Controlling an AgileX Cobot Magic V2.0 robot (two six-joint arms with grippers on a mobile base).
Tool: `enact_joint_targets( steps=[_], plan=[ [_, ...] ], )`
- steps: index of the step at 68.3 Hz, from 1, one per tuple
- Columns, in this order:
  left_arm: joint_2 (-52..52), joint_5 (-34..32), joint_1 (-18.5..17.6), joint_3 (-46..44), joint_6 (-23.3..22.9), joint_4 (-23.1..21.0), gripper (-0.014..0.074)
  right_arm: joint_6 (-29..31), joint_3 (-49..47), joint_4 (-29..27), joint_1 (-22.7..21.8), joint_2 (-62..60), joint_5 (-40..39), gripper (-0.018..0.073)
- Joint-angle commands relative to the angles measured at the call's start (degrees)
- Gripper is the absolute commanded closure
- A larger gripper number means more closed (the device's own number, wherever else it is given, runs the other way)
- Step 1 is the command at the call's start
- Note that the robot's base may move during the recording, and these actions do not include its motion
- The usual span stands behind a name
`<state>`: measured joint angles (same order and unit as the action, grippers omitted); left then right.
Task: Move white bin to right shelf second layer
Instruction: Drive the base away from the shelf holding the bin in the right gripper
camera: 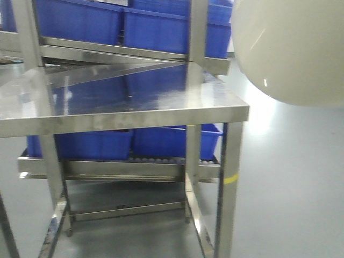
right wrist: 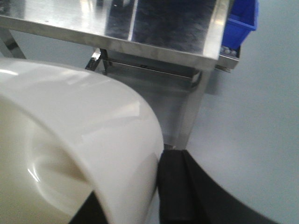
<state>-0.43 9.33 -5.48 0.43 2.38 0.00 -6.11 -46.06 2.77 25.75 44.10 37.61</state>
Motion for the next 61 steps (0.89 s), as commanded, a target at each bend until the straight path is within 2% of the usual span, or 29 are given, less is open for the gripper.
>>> enact_joint_targets(
  steps=[1,61],
  plan=[
    [-0.81,-4.90,-0.34,2.11,-0.18,0.00,0.0512,0.01,-1.72,0.35,-0.22,-0.42,-5.16,0.0503],
    [-0.81,-4.90,-0.34,2.11,-0.18,0.00,0.0512,0.01,-1.72,0.35,-0.22,-0.42,-5.16,0.0503]
  ],
)
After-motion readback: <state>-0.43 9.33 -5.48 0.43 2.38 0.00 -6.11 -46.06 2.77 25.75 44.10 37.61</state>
